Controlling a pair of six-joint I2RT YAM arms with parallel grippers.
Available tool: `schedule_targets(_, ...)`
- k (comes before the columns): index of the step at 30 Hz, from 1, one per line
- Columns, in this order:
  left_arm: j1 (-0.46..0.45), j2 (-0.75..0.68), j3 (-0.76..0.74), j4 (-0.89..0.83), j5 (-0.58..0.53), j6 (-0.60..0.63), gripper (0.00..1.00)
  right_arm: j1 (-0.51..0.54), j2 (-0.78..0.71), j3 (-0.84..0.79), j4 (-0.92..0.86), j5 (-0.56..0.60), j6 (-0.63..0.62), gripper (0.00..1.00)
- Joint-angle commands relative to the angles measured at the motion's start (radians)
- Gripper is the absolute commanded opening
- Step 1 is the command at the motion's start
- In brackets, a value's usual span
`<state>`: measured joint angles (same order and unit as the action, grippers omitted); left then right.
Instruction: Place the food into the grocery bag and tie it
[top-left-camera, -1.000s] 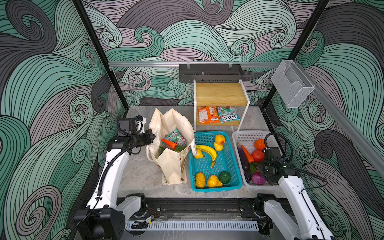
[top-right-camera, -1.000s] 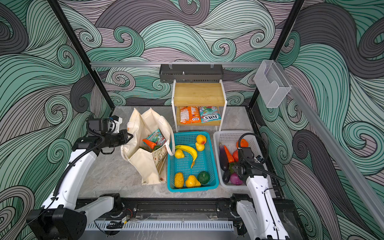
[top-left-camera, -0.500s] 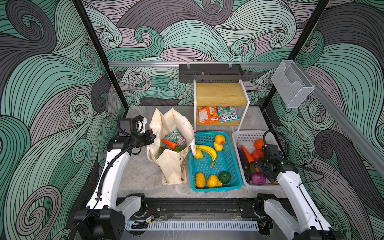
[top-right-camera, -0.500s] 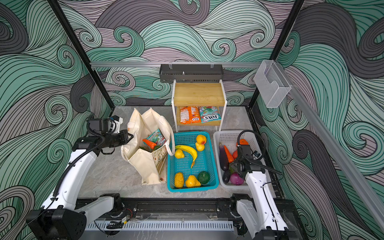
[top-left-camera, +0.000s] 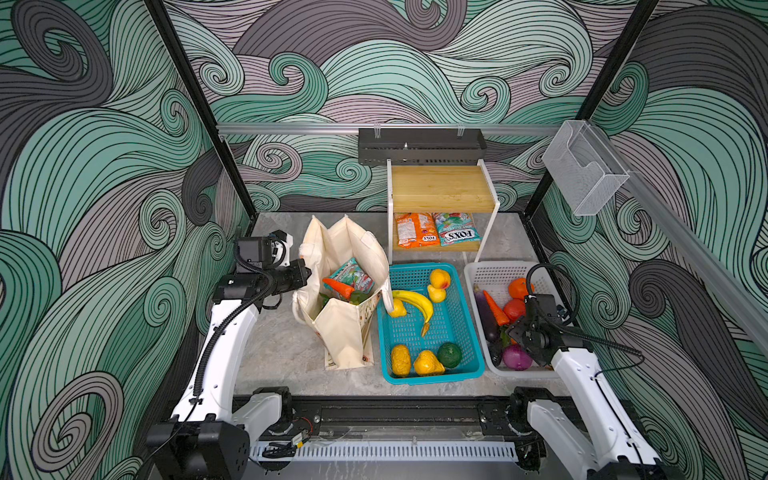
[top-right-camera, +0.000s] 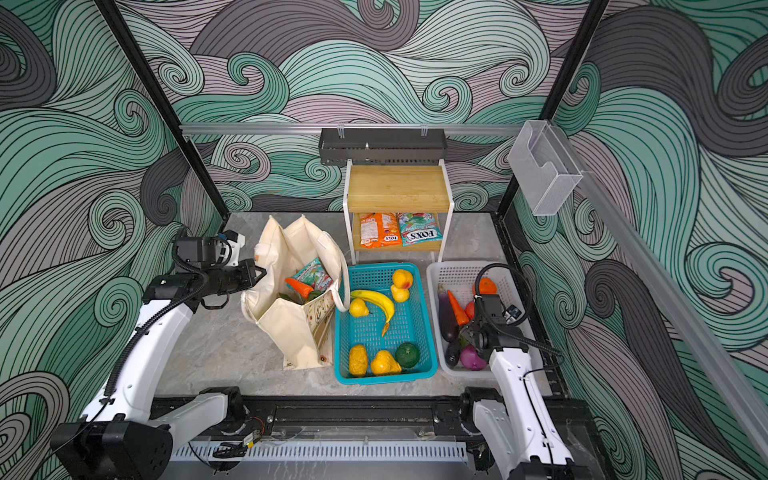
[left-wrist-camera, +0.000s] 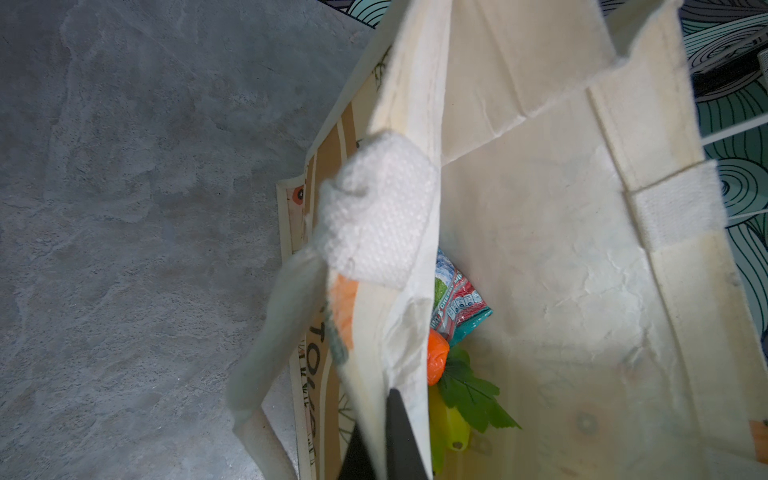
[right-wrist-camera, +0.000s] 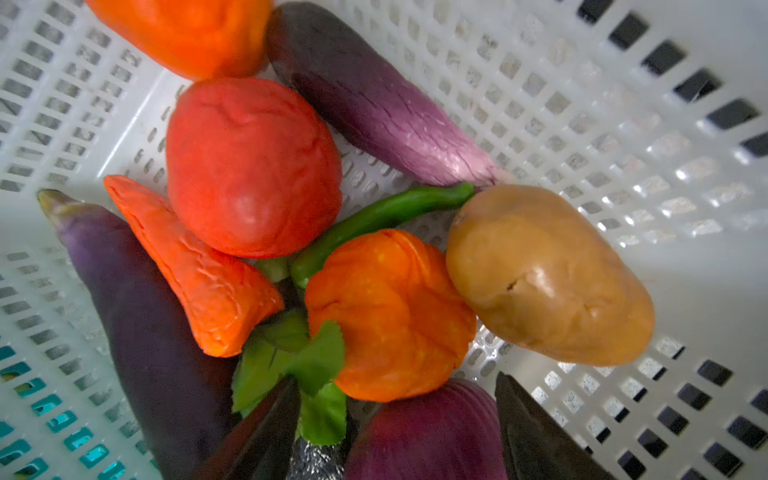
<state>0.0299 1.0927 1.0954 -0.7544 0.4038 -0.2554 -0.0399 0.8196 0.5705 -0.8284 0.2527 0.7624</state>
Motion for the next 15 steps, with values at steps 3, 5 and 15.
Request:
schedule_targets(3, -0.012, -0.015, 0.020, -0.043, -0.010, 0.014, 0.00, -0.010, 0.023, -0.004, 0.048, 0.049, 0.003, 0.73)
schedule_targets(5, -0.012, -0.017, 0.020, -0.043, -0.011, 0.015, 0.00, -0.011, 0.041, -0.004, 0.060, 0.073, 0.003, 0.74)
schedule_targets(15, -0.012, -0.019, 0.023, -0.052, -0.024, 0.020, 0.00, -0.011, 0.073, -0.056, 0.163, 0.031, -0.021, 0.84)
